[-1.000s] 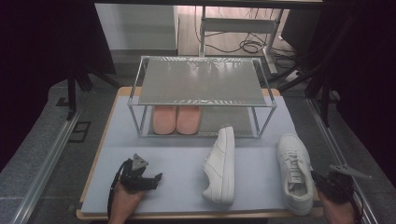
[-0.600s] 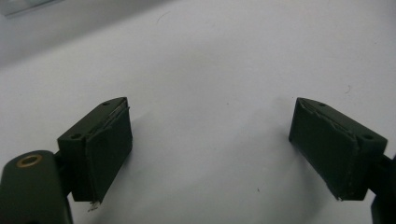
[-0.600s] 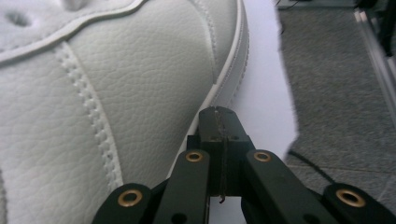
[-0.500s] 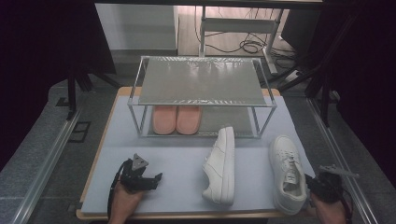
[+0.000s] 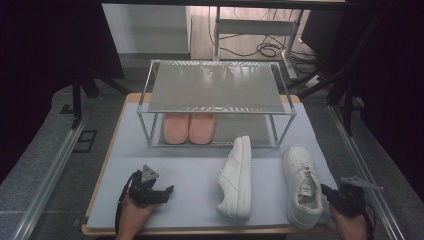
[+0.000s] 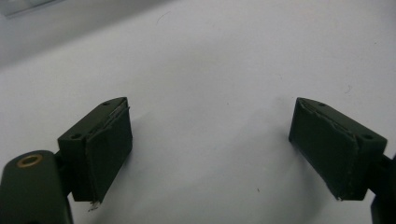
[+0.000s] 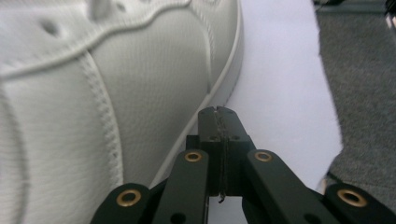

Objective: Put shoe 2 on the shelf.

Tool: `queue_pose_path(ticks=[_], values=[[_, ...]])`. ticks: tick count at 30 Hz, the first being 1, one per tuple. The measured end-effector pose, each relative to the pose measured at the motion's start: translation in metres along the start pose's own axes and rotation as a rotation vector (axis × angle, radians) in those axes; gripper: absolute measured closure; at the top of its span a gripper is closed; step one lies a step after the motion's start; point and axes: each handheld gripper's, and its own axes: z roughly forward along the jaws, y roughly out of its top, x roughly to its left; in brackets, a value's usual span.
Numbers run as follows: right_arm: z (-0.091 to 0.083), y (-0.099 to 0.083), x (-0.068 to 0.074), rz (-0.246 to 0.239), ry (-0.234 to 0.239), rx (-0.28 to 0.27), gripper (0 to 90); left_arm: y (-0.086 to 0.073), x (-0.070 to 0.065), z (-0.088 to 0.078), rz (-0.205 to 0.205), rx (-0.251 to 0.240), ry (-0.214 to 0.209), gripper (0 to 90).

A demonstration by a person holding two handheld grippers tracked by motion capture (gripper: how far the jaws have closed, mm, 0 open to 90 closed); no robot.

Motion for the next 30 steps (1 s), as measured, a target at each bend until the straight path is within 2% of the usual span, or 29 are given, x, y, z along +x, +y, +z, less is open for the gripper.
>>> queue_pose_path(ticks=[6, 14, 23, 29, 30], values=[[-0.012, 0.006, 0.004, -0.024, -0.02, -0.051, 88.6, 0.0, 0.0, 0.0, 0.0, 0.0, 0.0, 13.4], [-0.029, 0.017, 0.012, -0.04, -0.013, -0.112, 90.0, 0.0, 0.0, 0.0, 0.0, 0.0, 0.0, 13.4], [-0.043, 0.035, 0.03, -0.085, 0.028, -0.142, 90.0, 0.0, 0.0, 0.0, 0.0, 0.0, 0.0, 13.4], [-0.044, 0.043, 0.041, -0.11, 0.055, -0.145, 90.0, 0.0, 0.0, 0.0, 0.001, -0.001, 0.001, 13.4], [-0.043, 0.045, 0.045, -0.118, 0.073, -0.15, 90.0, 0.0, 0.0, 0.0, 0.001, -0.001, 0.001, 13.4]])
